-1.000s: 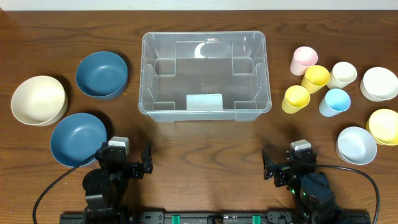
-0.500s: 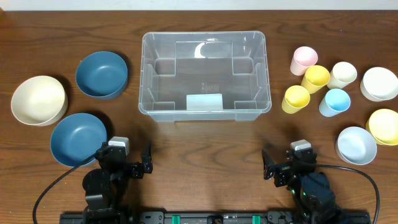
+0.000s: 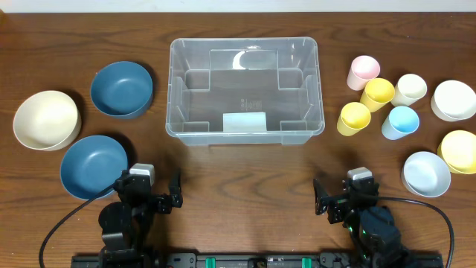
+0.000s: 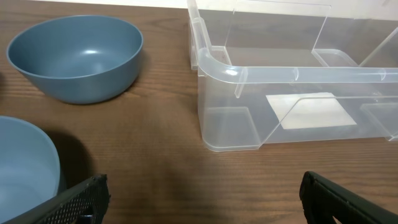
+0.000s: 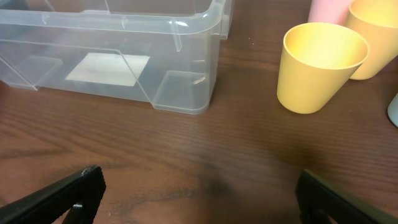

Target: Pack container

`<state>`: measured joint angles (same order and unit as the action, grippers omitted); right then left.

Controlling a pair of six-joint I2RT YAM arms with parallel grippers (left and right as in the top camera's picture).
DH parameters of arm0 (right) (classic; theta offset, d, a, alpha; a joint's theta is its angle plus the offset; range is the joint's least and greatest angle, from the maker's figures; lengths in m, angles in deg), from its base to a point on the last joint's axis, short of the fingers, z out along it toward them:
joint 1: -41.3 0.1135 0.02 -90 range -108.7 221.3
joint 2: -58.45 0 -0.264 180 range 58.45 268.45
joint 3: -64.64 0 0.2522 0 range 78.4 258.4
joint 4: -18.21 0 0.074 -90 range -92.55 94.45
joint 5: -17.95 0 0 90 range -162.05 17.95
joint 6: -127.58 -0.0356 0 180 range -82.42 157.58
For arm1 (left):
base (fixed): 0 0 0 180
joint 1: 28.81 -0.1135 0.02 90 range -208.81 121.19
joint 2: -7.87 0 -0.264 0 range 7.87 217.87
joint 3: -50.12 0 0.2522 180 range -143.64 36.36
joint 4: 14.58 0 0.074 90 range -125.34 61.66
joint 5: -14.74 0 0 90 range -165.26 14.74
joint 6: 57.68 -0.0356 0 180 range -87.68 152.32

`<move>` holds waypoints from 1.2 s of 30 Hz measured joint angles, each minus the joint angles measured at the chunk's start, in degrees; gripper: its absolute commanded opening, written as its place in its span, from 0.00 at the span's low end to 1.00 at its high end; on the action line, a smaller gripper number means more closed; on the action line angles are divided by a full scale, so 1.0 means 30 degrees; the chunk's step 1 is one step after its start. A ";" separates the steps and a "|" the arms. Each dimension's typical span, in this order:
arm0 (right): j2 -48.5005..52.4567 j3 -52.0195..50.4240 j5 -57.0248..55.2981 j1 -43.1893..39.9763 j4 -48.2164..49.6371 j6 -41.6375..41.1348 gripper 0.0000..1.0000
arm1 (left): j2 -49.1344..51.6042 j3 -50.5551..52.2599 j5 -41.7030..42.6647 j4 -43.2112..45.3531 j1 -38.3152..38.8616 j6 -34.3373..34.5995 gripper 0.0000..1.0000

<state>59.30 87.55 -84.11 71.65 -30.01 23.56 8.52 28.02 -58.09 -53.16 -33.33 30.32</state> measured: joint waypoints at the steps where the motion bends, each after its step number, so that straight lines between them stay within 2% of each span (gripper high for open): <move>1: 0.0000 0.0000 0.0000 0.0000 0.0000 0.0000 0.99 | 0.0007 0.0000 0.0000 0.0000 0.0000 0.0000 0.98; 13: 0.0000 -0.0007 -0.0029 0.0000 0.0801 -0.0029 0.99 | 0.0000 0.0000 0.0000 0.0000 0.0000 0.0000 0.98; 16: 0.0000 0.0000 0.0131 0.0000 0.2011 -0.0590 0.99 | 0.0007 0.0000 0.0007 0.0000 0.0000 0.0000 0.98; 21: 0.0007 0.0597 0.0546 0.0000 0.1705 -0.1639 0.99 | 0.0022 0.0000 0.0007 -0.0007 0.0000 0.0000 0.98; 28: 0.2266 0.5923 0.0765 -0.0277 -0.0612 -0.2426 0.99 | 0.0022 0.0000 0.0007 -0.0007 0.0000 0.0000 0.98; 36: 1.1089 1.4688 0.0750 -0.2091 -0.5836 -0.2404 0.99 | 0.0080 0.0000 0.0000 -0.0015 0.0000 0.0000 0.98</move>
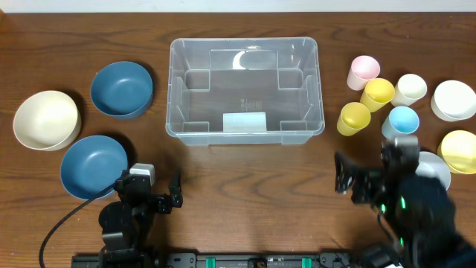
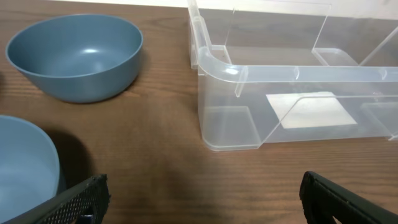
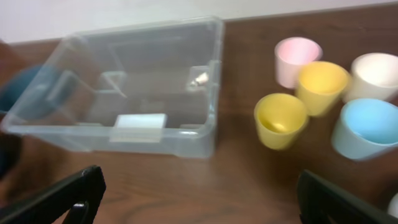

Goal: Pack container
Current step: 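Move the right gripper to the light-blue bowl at the right edge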

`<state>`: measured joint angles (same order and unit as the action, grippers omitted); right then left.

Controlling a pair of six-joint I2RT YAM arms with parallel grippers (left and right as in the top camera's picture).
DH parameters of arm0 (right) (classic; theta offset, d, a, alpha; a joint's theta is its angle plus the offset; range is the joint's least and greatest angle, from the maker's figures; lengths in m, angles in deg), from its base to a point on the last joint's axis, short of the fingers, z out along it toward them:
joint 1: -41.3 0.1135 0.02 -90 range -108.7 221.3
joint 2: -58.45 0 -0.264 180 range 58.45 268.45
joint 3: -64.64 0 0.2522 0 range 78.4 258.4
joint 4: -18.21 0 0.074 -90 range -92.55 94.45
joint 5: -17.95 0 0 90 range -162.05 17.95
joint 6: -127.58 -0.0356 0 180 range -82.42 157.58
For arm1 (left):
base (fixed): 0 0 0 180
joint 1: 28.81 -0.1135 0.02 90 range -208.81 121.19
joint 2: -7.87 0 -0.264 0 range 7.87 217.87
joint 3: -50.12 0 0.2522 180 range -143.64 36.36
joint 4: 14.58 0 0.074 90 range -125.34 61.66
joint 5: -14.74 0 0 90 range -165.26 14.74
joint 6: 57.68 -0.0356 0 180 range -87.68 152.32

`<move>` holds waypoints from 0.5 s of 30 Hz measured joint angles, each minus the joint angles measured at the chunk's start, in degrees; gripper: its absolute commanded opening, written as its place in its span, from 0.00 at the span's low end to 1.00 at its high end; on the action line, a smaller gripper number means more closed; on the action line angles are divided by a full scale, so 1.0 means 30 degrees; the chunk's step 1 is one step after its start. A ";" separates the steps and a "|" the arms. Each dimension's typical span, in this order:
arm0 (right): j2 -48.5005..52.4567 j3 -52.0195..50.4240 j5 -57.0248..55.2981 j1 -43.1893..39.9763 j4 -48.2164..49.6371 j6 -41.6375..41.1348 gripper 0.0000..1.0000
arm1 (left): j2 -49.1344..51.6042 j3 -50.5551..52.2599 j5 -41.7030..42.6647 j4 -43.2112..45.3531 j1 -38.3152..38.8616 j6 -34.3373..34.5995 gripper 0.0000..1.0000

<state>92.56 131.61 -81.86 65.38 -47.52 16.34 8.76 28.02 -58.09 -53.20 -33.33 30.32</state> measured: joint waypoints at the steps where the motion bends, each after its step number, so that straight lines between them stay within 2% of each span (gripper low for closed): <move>1: 0.1508 0.1290 0.0058 -0.0430 -0.0874 0.0007 0.99 | 0.0007 0.0000 0.0007 0.0015 0.0000 0.0007 0.98; 5: 0.6375 0.5865 0.0539 -0.2157 -0.3854 0.0831 0.99 | 0.0007 0.0000 0.0007 0.0015 0.0000 0.0000 0.98; 9: 0.9260 0.9063 0.1508 -0.3497 -0.5697 0.2244 0.99 | 0.0015 0.0000 0.0007 0.0007 0.0000 0.0007 0.98; 15: 1.0214 1.0411 0.4044 -0.4255 -0.6003 0.3198 0.99 | 0.0007 0.0000 0.0000 0.0015 0.0000 0.0000 0.98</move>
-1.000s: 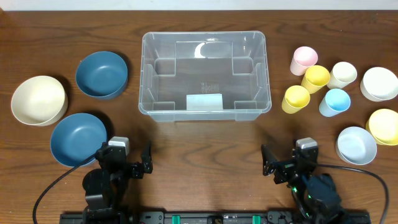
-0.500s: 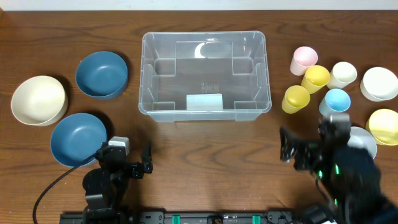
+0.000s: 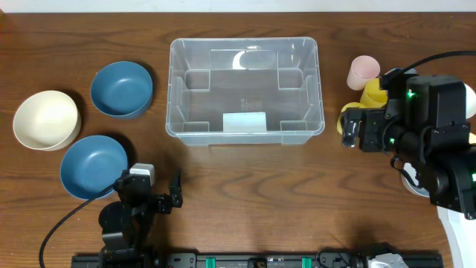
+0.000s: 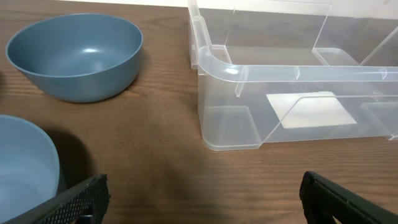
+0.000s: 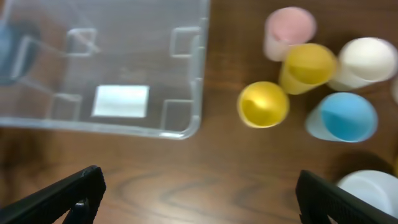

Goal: Pack container
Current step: 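Move the right gripper to the light-blue bowl at the right edge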

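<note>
A clear plastic container (image 3: 245,85) stands empty mid-table, also seen in the left wrist view (image 4: 292,81) and the right wrist view (image 5: 106,62). Right of it stand a pink cup (image 5: 289,31), two yellow cups (image 5: 263,102), a white cup (image 5: 364,59) and a blue cup (image 5: 342,118). My right gripper (image 3: 355,132) hangs open high above these cups, holding nothing (image 5: 199,199). My left gripper (image 3: 149,187) rests open and empty near the front edge (image 4: 202,199). On the left are a dark blue bowl (image 3: 121,88), a cream bowl (image 3: 46,119) and a blue bowl (image 3: 94,165).
A pale blue bowl (image 5: 367,186) sits at the right, mostly hidden under my right arm in the overhead view. A white label lies on the container's floor (image 3: 245,121). Bare wood runs between the container and the front edge.
My right arm has moved from the front right of the table back and up to above the cups, and its camera now looks nearly straight down. The left arm has not moved.
Both grippers first rested open and low at the front edge, facing the container. Then my right gripper was lifted further right, with the container and cups below it. Now it hangs open over the cups. No object has moved.
</note>
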`<state>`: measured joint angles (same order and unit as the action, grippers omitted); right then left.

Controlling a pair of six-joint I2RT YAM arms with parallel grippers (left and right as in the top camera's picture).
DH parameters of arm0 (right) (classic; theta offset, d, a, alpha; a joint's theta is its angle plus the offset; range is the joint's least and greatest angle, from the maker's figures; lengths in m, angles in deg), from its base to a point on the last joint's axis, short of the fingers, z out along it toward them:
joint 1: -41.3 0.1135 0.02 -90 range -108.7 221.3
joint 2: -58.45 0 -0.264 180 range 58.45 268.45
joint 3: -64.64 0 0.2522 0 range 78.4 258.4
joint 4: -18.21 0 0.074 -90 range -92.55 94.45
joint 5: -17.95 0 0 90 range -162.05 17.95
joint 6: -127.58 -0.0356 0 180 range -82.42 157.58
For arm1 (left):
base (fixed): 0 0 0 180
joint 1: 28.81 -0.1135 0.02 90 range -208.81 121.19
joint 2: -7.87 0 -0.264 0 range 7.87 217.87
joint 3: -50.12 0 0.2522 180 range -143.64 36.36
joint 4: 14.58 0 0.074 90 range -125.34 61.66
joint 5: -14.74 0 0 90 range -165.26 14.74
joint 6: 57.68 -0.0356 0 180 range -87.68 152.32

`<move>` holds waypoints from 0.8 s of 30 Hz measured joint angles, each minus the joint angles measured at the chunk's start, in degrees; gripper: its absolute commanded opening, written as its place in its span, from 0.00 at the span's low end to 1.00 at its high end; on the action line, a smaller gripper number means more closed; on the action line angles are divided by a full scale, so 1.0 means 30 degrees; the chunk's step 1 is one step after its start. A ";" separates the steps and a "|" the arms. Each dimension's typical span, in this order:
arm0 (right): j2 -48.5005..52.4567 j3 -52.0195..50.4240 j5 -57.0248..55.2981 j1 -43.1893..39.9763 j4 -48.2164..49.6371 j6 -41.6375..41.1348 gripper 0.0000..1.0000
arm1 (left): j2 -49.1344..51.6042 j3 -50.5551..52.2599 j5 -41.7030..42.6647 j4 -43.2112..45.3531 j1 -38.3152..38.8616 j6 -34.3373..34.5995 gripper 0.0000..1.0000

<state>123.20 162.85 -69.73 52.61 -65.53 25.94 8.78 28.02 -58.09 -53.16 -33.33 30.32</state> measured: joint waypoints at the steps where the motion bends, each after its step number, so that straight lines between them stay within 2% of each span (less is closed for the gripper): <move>1: 0.0007 0.0007 0.0364 0.0000 -0.0160 0.0138 0.99 | 0.0000 0.0000 0.0000 0.0000 0.0000 0.0000 0.98; 6: 0.0240 0.0036 0.0393 -0.0408 -0.2142 -0.0284 0.99 | 0.0000 0.0000 0.0000 0.0000 0.0000 0.0000 0.98; 10: 0.0641 -0.0175 -0.1683 -0.2113 -0.4459 -0.3315 0.99 | 0.0000 0.0000 0.0000 0.0000 0.0000 0.0000 0.98; 13: 0.0656 -0.1355 -0.2739 -0.4153 -0.4626 -0.5166 0.99 | 0.0007 0.0000 -0.0007 0.0000 0.0000 0.0000 0.98; 17: 0.0670 -0.4051 -0.3395 -0.6725 -0.3621 -0.6477 0.99 | 0.0007 0.0000 -0.0007 0.0007 0.0000 0.0000 0.98; 20: 0.0721 -0.6441 -0.3468 -0.8473 -0.1974 -0.7147 0.94 | 0.0007 0.0000 -0.0007 0.0000 0.0000 0.0000 0.98; 24: 0.0801 -0.9209 -0.3002 -1.0652 0.0350 -0.7475 0.92 | 0.0007 0.0000 -0.0007 0.0000 0.0000 0.0000 0.98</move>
<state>125.61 135.22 -78.73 20.66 -64.48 3.51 8.80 28.02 -58.11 -53.16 -33.33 30.32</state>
